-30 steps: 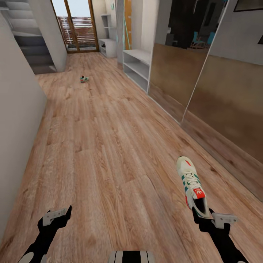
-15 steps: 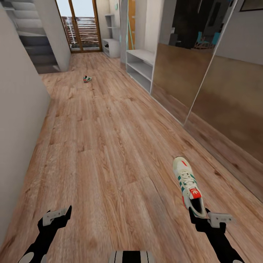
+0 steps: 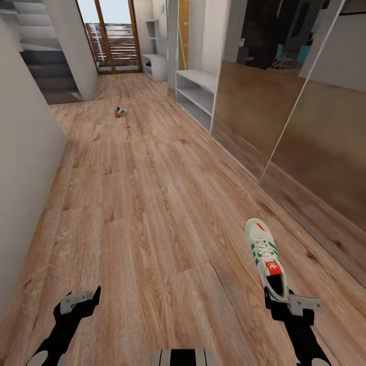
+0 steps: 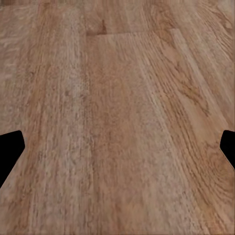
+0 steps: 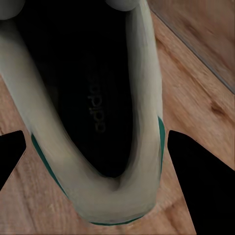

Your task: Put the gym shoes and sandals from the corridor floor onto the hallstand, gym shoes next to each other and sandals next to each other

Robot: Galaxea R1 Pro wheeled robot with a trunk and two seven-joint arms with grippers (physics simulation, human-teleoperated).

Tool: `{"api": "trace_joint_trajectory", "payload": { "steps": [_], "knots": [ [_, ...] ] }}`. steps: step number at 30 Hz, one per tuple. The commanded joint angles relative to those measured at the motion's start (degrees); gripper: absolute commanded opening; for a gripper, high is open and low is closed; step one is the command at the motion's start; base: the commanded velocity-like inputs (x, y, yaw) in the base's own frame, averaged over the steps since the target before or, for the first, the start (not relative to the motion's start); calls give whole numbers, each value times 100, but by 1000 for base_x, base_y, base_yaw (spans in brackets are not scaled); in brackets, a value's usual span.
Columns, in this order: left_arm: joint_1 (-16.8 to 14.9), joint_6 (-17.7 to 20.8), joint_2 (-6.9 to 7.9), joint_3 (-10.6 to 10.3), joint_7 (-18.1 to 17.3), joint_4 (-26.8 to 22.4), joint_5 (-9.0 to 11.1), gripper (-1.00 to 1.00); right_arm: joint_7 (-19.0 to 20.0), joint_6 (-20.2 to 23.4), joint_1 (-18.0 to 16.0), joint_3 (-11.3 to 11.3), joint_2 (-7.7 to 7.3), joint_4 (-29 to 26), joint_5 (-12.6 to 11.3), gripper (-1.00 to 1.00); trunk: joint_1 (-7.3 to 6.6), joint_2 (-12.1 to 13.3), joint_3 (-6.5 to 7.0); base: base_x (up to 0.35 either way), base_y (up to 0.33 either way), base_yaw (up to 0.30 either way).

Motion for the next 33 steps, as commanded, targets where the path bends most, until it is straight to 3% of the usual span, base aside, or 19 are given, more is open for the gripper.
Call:
{"api": "trace_joint_trajectory", "payload": {
  "steps": [1,12,21,33],
  "knots": [
    [0,1,0,-20,-1,0,0,100,-27,-1,-1,20,0,1,0,-100,0,0,0,306,0,0],
    [0,6,7,-213,-4,0,5,100,-108,-2,4,88,9,5,-9,-100,0,0,0,314,0,0],
    [0,3,8,-234,-5,0,8,100,-115,-4,-1,125,18,164,-10,-100,0,0,0,320,0,0],
    [1,1,9,-237,-5,0,9,100,-116,-252,-5,225,205,393,0,-100,0,0,0,320,0,0]
  ]
}}
